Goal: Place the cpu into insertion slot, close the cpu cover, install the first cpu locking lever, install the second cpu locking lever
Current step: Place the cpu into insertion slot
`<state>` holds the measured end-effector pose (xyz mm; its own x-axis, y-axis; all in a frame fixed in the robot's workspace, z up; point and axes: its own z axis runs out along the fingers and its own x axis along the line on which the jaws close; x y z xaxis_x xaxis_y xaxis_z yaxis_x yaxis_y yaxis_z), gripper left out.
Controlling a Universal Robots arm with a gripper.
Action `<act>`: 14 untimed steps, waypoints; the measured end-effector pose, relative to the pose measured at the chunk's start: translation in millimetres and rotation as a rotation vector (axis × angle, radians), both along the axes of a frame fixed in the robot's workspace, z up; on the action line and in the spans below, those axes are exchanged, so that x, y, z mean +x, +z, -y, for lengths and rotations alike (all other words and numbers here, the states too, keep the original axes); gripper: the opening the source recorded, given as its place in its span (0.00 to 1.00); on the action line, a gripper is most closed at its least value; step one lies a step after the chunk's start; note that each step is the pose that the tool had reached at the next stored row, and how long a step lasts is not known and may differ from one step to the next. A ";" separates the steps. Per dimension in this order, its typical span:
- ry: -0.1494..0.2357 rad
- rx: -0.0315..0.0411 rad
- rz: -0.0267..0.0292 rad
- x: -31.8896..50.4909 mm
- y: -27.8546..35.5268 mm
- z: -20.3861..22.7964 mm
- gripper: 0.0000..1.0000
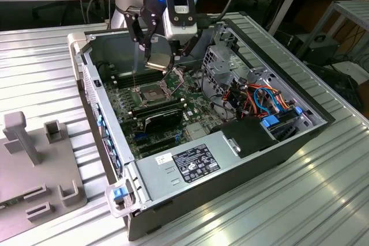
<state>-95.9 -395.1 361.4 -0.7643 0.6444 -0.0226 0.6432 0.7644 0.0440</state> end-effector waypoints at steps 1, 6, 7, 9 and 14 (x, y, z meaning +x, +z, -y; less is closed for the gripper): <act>-0.004 0.0000 0.0001 0.0 -0.1 0.0 0.55; -0.093 0.0000 0.0000 0.1 -1.5 0.0 0.55; -0.121 0.0000 0.0000 0.0 -2.1 0.0 0.55; -0.149 0.0000 -0.0015 1.3 -4.0 -1.2 0.55; -0.154 -0.0005 -0.0071 5.4 -8.6 -9.0 0.55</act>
